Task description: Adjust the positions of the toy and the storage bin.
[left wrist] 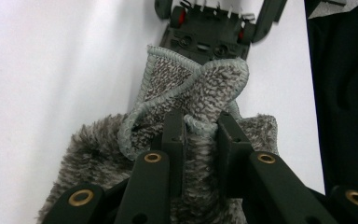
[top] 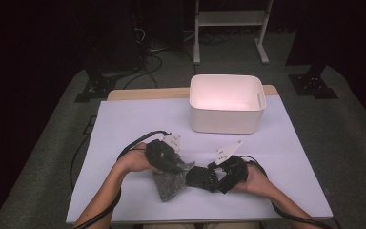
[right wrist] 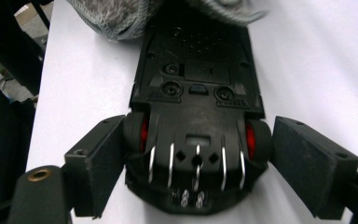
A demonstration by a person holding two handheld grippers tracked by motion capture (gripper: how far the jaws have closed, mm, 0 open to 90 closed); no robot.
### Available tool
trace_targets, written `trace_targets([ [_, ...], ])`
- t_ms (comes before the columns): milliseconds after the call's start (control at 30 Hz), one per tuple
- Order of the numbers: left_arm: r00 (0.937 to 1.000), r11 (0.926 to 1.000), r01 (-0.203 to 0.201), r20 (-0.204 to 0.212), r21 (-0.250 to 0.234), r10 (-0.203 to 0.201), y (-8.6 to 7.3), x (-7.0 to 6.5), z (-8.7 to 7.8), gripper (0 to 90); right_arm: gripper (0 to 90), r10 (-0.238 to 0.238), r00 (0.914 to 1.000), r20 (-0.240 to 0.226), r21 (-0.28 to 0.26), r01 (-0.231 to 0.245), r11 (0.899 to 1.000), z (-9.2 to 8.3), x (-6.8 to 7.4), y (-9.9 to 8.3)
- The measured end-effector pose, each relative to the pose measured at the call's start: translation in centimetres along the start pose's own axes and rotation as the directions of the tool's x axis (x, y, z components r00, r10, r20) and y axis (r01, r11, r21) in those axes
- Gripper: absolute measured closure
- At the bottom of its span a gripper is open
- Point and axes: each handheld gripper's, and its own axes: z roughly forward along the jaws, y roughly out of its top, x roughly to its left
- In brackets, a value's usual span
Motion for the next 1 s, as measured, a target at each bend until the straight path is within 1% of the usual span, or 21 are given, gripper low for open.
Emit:
trace_targets([
  [133,1.0000,1.0000,0.002,0.004,-0.005,-0.002,-0.1,0.0,0.2,76.3,18.0,-0.024,0.9996,-0.015,0.019,0.024,1.000,1.0,0.1,0.7],
  [167,1.0000,0.9999,0.008,0.004,-0.008,-0.007,-0.2,-0.1,0.2,76.2,18.1,-0.031,0.9993,-0.019,0.028,0.031,0.999,1.3,0.2,0.8],
  [200,1.0000,1.0000,0.003,0.004,-0.004,-0.003,-0.2,-0.1,0.1,76.3,18.3,-0.032,0.9991,-0.027,0.036,0.033,0.999,1.6,0.2,0.9],
  [267,1.0000,0.9999,0.007,0.002,-0.009,-0.007,-0.3,-0.2,-0.1,76.2,18.6,-0.031,0.9981,-0.054,0.051,0.034,0.998,2.0,0.2,1.0],
  [300,1.0000,1.0000,0.005,0.000,-0.009,-0.005,-0.4,-0.2,-0.2,76.2,18.6,-0.035,0.9978,-0.056,0.057,0.038,0.998,2.1,0.2,1.0],
  [400,0.9999,0.9999,0.010,-0.009,-0.012,-0.010,-0.5,-0.2,-0.6,76.2,21.9,-0.064,0.9965,-0.054,0.065,0.067,0.996,2.0,0.0,1.0],
  [467,0.9999,0.9999,0.006,-0.013,-0.011,-0.006,-0.5,-0.3,-0.8,76.2,22.1,-0.090,0.9944,-0.056,0.068,0.094,0.993,2.0,0.0,0.9],
  [500,0.9999,0.9999,0.008,-0.013,-0.014,-0.008,-0.5,-0.4,-0.9,76.2,22.2,-0.118,0.9914,-0.056,0.072,0.122,0.990,2.0,0.0,1.0],
  [533,0.9999,0.9999,0.004,-0.015,-0.013,-0.004,-0.5,-0.4,-0.9,76.1,22.2,-0.136,0.9892,-0.055,0.081,0.140,0.987,2.0,0.0,1.1],
  [567,0.9999,0.9999,-0.002,-0.013,-0.012,0.002,-0.4,-0.5,-0.7,76.2,22.2,-0.156,0.9863,-0.053,0.084,0.160,0.983,2.0,0.0,1.2],
  [667,1.0000,0.9999,-0.009,-0.004,-0.006,0.009,-0.3,-0.6,0.1,76.2,22.2,-0.182,0.9820,-0.050,0.066,0.185,0.981,1.9,0.0,1.3],
  [733,1.0000,0.9999,-0.007,0.005,0.008,0.007,-0.3,-0.5,0.8,76.2,22.1,-0.177,0.9826,-0.055,0.061,0.181,0.982,1.9,0.0,1.4],
  [800,0.9999,0.9998,-0.007,0.010,0.017,0.007,-0.2,-0.5,1.4,76.2,21.9,-0.160,0.9853,-0.058,0.057,0.164,0.985,1.9,-0.1,1.3],
  [833,0.9998,0.9997,-0.014,0.014,0.018,0.014,-0.2,-0.4,1.6,76.2,21.8,-0.157,0.9861,-0.055,0.058,0.160,0.985,1.9,0.0,1.2],
  [1000,0.9997,0.9997,-0.014,0.020,0.020,0.013,-0.7,-0.7,2.1,76.2,20.7,-0.148,0.9888,-0.020,0.052,0.149,0.987,1.5,0.2,0.8],
])
